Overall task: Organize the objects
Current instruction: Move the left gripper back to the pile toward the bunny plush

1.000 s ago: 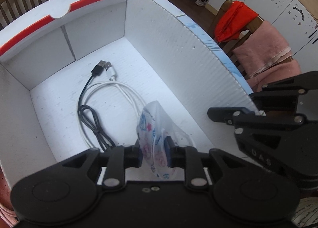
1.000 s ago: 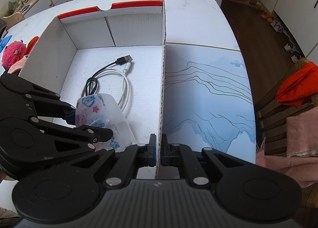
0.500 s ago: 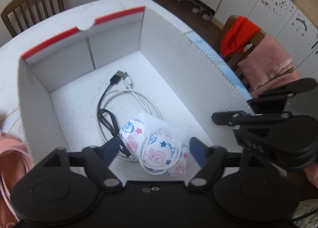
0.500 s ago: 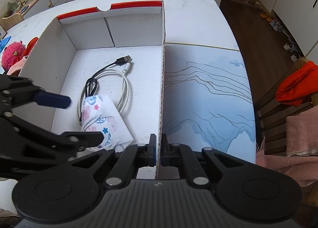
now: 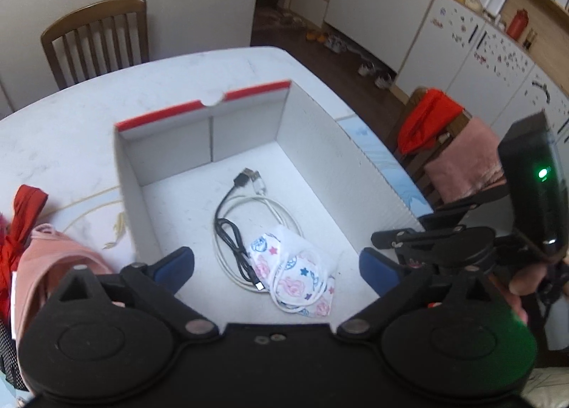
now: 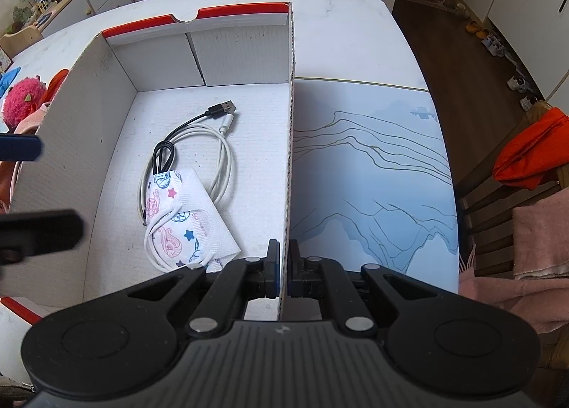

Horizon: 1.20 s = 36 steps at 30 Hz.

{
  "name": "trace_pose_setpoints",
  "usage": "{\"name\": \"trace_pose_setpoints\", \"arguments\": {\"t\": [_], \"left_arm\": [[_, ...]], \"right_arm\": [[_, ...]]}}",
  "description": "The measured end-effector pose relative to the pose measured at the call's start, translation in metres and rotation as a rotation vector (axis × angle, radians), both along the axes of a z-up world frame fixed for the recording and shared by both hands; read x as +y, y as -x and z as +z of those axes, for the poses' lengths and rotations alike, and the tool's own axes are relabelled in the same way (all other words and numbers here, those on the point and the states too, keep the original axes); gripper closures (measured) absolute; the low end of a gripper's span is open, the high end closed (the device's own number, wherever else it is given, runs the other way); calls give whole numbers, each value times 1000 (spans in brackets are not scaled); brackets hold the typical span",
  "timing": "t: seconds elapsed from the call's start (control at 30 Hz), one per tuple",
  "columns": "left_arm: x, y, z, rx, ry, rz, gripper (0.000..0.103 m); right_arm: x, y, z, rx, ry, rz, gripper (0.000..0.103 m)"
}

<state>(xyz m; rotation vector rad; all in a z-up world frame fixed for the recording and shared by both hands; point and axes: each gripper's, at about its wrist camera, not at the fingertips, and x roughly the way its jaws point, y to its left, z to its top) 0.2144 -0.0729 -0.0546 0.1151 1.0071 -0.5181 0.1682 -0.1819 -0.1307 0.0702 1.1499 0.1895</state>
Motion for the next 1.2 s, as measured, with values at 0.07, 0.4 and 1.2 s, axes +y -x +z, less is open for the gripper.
{"name": "trace_pose_setpoints", "arguments": {"t": [0.07,0.4,1.2], "left_arm": [[5,0,3,-6,3,15,1],[36,14,24,-114,-32,70,1],[217,55,-29,-83,-295,535,1]], "right_arm": [[0,0,0,-1,0,0,100],[2,0,0,2,11,5,100],[3,-1,-1,14,23,6,100]]}}
